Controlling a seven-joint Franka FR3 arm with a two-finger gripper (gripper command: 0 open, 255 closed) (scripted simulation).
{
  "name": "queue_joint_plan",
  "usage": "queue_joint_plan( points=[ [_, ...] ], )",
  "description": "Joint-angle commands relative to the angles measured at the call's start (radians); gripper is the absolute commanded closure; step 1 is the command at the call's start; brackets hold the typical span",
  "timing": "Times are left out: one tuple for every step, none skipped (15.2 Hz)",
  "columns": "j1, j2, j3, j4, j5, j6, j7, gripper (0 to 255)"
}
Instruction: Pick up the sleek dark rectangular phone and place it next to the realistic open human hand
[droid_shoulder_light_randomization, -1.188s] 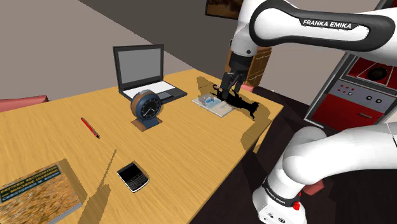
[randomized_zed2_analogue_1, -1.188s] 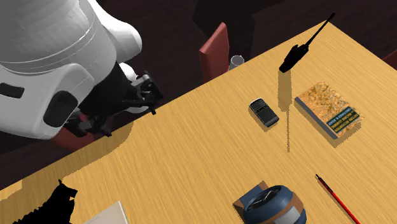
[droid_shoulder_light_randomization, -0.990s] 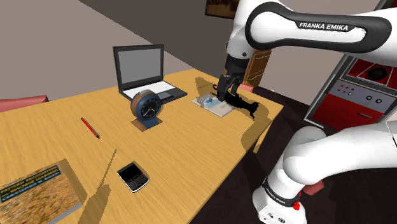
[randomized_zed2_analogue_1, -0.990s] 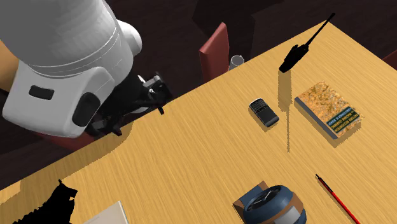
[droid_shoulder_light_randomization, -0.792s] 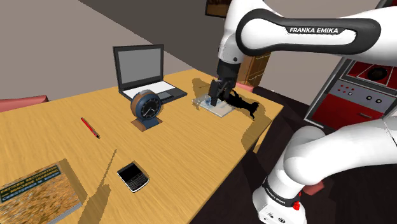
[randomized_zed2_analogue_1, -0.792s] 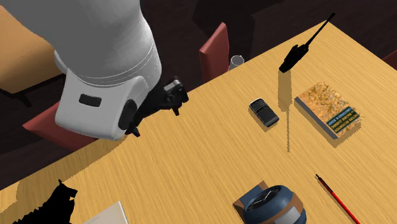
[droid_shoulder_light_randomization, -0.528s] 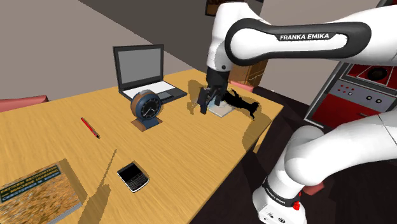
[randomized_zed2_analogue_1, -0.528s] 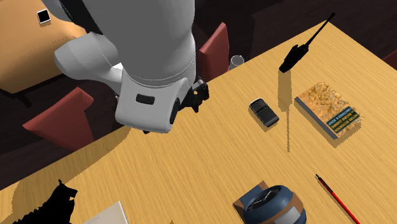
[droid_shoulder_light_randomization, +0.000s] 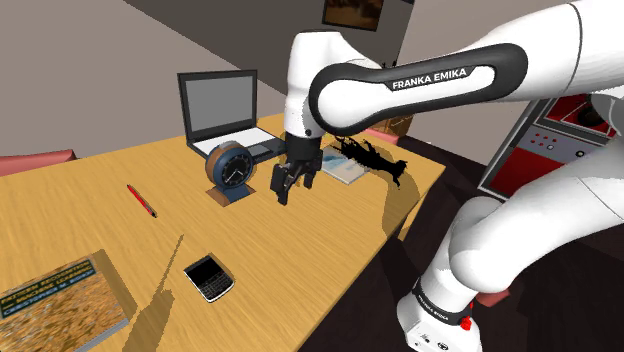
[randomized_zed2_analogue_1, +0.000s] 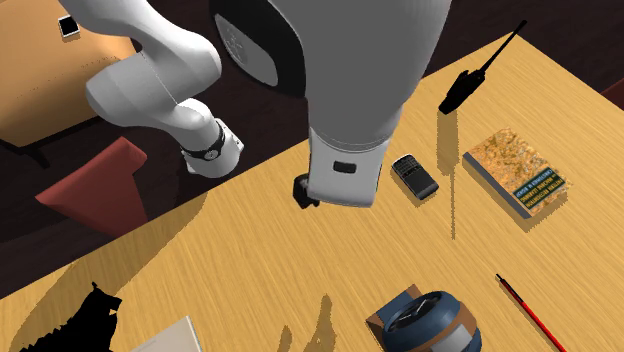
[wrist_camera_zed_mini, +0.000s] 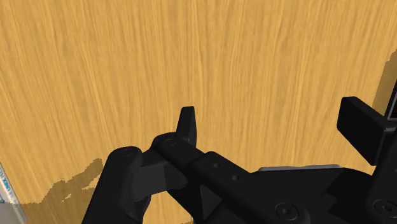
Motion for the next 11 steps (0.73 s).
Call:
queue_joint_plan(
  points=[
    [0.012,0.062,0.038,0.025,0.007,0.039,0.036,0],
    [0.016,0.092,0.054,0.037,0.007,0.057,0.052,0],
    [0.021,0.122,0.07,0.05,0.006,0.074,0.068,0],
    [0.025,0.154,0.086,0.065,0.004,0.091,0.085,0],
    [0.029,0.186,0.102,0.08,0.0,0.108,0.102,0],
    [0.033,0.218,0.118,0.096,-0.006,0.124,0.12,0],
    [0.036,0.251,0.133,0.114,-0.014,0.139,0.139,0],
    [0.04,0.285,0.147,0.132,-0.023,0.154,0.158,0],
    [0.045,0.32,0.161,0.152,-0.034,0.168,0.178,0],
    [0.05,0.355,0.174,0.172,-0.047,0.181,0.198,0],
    [0.055,0.391,0.187,0.194,-0.061,0.193,0.219,0]
  ],
)
